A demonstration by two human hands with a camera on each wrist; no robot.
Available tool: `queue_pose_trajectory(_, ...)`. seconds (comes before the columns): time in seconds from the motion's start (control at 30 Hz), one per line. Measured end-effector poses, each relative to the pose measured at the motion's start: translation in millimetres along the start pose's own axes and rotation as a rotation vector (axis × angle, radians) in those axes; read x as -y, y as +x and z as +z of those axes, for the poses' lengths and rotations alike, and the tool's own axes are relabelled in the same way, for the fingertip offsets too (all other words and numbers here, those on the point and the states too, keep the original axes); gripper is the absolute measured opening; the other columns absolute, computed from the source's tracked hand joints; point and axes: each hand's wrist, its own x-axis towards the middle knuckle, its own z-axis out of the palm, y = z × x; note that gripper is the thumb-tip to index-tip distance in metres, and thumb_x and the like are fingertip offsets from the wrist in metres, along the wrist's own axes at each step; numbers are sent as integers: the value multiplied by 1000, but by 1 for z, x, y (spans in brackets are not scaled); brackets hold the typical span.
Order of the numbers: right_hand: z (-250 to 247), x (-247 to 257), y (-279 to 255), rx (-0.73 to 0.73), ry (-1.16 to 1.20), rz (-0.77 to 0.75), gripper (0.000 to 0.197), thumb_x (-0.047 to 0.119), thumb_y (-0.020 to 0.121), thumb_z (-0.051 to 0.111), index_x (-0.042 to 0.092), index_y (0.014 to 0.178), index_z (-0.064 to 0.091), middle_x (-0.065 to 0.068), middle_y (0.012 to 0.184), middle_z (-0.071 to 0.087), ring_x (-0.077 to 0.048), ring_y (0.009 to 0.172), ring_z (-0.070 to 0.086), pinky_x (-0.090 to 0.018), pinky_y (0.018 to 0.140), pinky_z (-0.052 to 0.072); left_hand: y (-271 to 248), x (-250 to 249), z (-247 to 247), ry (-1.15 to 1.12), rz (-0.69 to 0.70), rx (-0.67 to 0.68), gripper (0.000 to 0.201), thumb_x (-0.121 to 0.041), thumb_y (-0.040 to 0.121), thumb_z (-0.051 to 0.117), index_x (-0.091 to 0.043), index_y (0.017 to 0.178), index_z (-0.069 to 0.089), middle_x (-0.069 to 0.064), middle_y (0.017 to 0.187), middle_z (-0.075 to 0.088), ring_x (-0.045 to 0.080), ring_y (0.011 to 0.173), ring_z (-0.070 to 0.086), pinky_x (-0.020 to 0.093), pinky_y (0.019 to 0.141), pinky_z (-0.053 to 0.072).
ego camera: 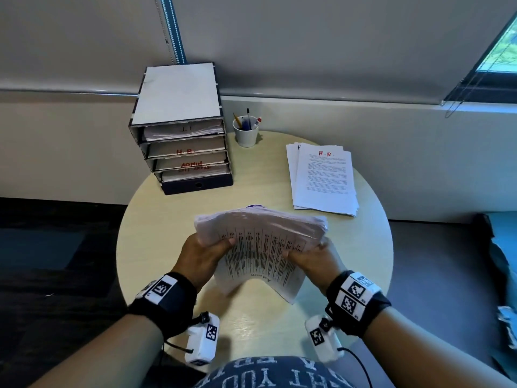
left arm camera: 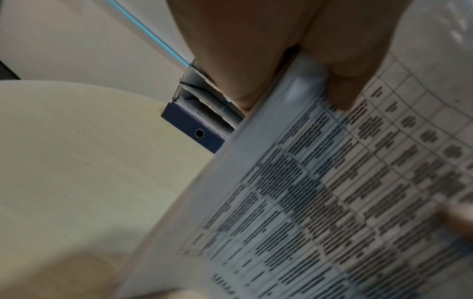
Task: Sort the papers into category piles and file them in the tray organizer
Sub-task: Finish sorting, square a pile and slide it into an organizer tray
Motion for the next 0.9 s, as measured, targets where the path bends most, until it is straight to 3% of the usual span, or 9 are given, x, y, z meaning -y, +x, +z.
queue_pose_trajectory(0.1, -15, -18, 3, 10, -161, 24, 14, -5, 74, 77, 6, 82, 74, -2, 81, 75, -18, 76, 69, -38, 75, 60, 3, -14, -3, 23, 22, -36, 7, -10, 90, 69, -9, 95, 74, 5, 91, 77, 22, 84, 73, 44, 79, 59)
queue_pose_trajectory(0.2, -36, -32, 0, 23, -241, 97, 10, -2, 75, 77, 5, 82, 76, -7, 74, 73, -19, 69, 64, -35, 66, 56, 10, -31, -14, -233, 12, -87, 21, -4, 91, 63, -1, 111, 70, 12, 105, 75, 27, 94, 72, 46, 88, 58)
queue_pose_trajectory(0.33, -47, -33, -4, -82, 181, 186, 6, -9, 79, 70, -4, 83, 67, -17, 74, 70, -30, 70, 67, -35, 69, 59, 20, -26, -26, -757, -168, -79, 42, -8, 91, 60, -2, 132, 58, 19, 127, 65, 36, 115, 64, 54, 95, 52)
queue_pose_trajectory(0.43, -33, -15, -1, -92, 417, 151, 7, -9, 83, 64, -3, 81, 62, -15, 78, 70, -27, 72, 69, -35, 68, 59, 16, -20, -17, -864, -339, -86, 52, -16, 85, 65, 0, 134, 54, 19, 128, 64, 35, 115, 63, 51, 95, 53)
queue_pose_trajectory(0.5, -24, -2, 3, -59, 450, 105, 11, -8, 85, 63, -6, 96, 65, -21, 93, 72, -34, 83, 71, -45, 78, 58, 11, -16, -9, -887, -416, -81, 48, -17, 81, 65, -3, 126, 58, 16, 121, 68, 31, 105, 65, 48, 100, 48)
queue_pose_trajectory(0.63, -32, 23, 14, -68, 422, 45, 34, -11, 84, 58, -6, 117, 63, -23, 109, 71, -39, 97, 69, -51, 85, 56, 15, -8, -31, -883, -376, -112, 37, -6, 85, 58, -7, 122, 61, 14, 117, 70, 27, 98, 71, 39, 82, 60)
queue_pose_trajectory(0.73, -56, 38, 18, 18, 382, -11, 41, -8, 75, 63, -4, 116, 64, -27, 117, 66, -41, 107, 65, -51, 92, 53, 23, -13, -67, -710, -330, 64, 49, -3, 88, 54, 0, 137, 52, 23, 135, 58, 39, 120, 59, 53, 95, 52)
queue_pose_trajectory(0.8, -65, 43, 20, 78, 238, -89, 34, -11, 74, 67, 6, 102, 73, -26, 109, 68, -36, 98, 66, -45, 89, 52, 28, -19, -80, -482, -291, 228, 59, -7, 77, 73, 1, 132, 57, 28, 136, 56, 44, 121, 58, 56, 99, 49)
queue_pose_trajectory(0.9, -61, 46, 21, 62, -7, -224, 30, -16, 75, 70, 13, 81, 75, -5, 79, 73, -16, 73, 67, -28, 70, 55, 33, -22, -81, -266, -193, 224, 70, -17, 55, 94, -2, 118, 68, 26, 127, 63, 44, 119, 59, 58, 106, 43)
